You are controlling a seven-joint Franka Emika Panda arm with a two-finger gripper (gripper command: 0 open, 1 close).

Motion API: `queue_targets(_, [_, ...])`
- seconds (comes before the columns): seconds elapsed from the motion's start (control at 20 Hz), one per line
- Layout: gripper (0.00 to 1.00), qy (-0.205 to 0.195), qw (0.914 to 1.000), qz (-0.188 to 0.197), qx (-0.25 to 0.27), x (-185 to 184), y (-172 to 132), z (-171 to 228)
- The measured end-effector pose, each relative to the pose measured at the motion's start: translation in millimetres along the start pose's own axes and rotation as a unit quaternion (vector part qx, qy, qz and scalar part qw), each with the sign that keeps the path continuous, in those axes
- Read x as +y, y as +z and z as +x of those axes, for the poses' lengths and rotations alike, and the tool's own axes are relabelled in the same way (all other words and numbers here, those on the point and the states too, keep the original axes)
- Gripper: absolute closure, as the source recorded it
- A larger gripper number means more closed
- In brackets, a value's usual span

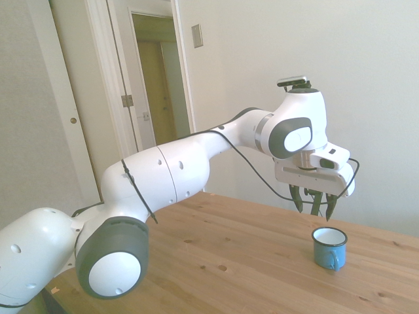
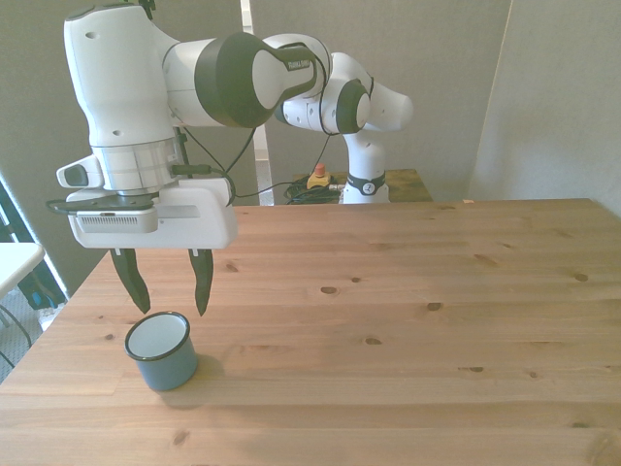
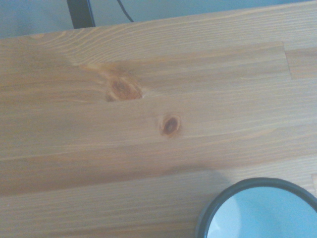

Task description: Flip the mug upright

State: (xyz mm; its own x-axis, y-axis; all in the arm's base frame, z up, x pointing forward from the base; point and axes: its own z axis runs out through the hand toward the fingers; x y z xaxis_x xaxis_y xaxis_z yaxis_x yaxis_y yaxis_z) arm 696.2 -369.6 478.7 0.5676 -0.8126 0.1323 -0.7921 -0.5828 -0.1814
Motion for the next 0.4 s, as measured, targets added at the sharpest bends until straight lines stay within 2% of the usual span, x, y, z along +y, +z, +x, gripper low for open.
queue_targets(0.4, [0.0, -0.028, 0.9996, 0.003, -0.004, 1.2, 1.1, 0.2])
